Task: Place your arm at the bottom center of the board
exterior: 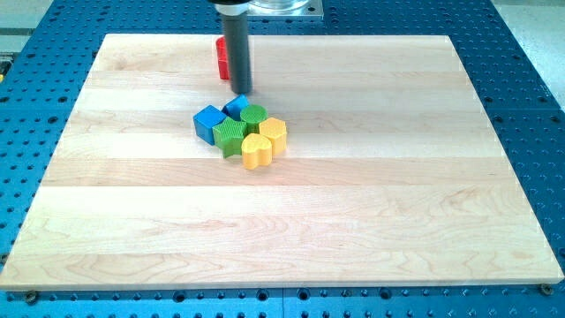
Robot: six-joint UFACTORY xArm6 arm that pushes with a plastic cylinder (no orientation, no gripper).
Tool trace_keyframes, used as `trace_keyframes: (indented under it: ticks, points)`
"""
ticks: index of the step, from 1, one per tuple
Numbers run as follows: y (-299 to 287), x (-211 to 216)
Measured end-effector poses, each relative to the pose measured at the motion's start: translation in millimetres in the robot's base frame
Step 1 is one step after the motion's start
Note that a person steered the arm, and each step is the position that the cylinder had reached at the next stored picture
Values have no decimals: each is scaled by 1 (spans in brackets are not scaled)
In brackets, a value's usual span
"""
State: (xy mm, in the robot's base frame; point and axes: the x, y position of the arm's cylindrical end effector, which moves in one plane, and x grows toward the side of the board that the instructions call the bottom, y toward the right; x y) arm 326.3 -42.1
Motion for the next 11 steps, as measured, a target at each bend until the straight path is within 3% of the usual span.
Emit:
trace_keyframes:
  ticks: [2,4,5,11]
  points:
    - [92,40]
    - [114,177]
    - [93,235]
    - [82,229]
